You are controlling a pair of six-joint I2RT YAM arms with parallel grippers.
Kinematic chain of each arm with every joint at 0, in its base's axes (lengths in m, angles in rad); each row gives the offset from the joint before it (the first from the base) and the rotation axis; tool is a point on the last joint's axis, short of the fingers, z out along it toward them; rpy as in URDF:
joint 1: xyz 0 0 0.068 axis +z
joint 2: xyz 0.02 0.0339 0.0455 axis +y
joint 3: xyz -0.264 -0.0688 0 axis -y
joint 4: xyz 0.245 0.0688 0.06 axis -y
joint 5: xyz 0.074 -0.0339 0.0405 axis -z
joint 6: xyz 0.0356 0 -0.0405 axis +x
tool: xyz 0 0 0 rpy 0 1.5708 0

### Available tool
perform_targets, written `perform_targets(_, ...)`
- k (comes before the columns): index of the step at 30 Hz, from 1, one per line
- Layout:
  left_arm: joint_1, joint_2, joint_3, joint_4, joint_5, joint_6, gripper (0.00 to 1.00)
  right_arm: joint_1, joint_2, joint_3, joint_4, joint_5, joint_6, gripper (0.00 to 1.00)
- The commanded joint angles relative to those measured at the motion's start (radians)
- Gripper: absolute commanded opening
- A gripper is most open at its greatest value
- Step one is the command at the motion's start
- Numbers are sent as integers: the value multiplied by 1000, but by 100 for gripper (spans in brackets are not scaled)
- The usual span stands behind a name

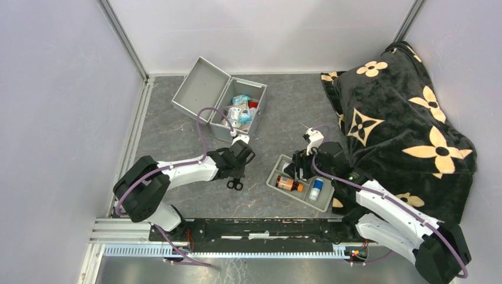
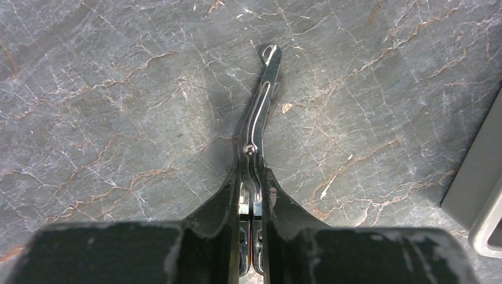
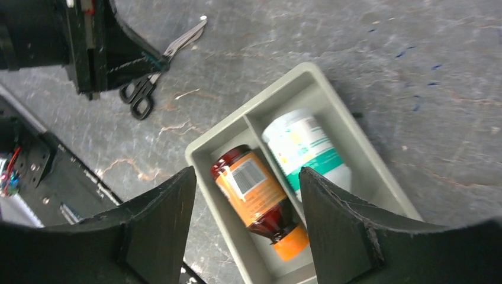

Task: Organize the medicine kit
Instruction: Pick up the scissors from the center of the board.

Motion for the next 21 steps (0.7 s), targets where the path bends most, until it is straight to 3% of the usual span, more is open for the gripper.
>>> perform_targets(1,35,-12,-97,-36,85,-98,10,47,29,47,110,-79,27,70)
perform_targets(15,137,-104,-166,-18,133,-103,4,306,265,69,403,-3,278,66)
perform_targets(21,140,-102,-165,-19,133,-98,4,381,377,66,494,117,470,64)
